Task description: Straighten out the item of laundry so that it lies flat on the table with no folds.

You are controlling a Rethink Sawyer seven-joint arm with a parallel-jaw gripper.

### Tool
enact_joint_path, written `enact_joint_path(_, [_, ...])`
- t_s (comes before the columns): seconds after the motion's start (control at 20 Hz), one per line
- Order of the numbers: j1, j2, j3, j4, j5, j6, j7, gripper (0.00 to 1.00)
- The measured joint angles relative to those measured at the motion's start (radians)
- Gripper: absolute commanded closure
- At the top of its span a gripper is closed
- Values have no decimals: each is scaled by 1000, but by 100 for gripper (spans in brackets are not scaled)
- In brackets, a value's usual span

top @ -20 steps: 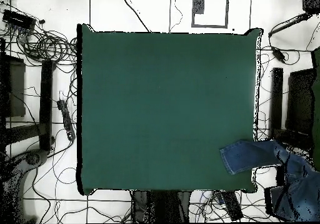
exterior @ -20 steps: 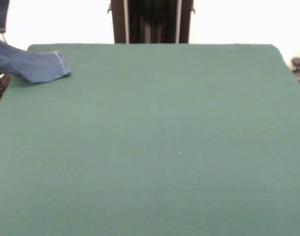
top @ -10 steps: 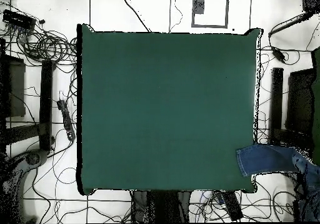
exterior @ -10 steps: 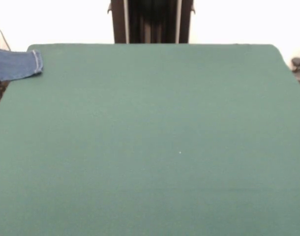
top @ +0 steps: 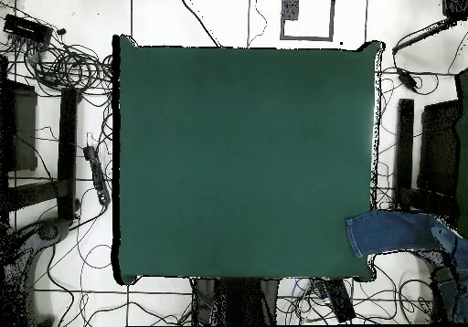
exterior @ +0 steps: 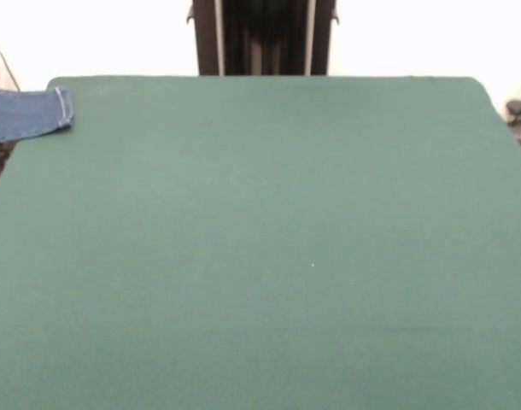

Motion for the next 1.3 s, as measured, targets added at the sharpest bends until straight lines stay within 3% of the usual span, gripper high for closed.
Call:
enact_joint_path(0.6, [-38,68,53,-69,0,50,-14,100])
enact_joint_path(1.3, [-37,-9,54,-59,0,50,-14,100])
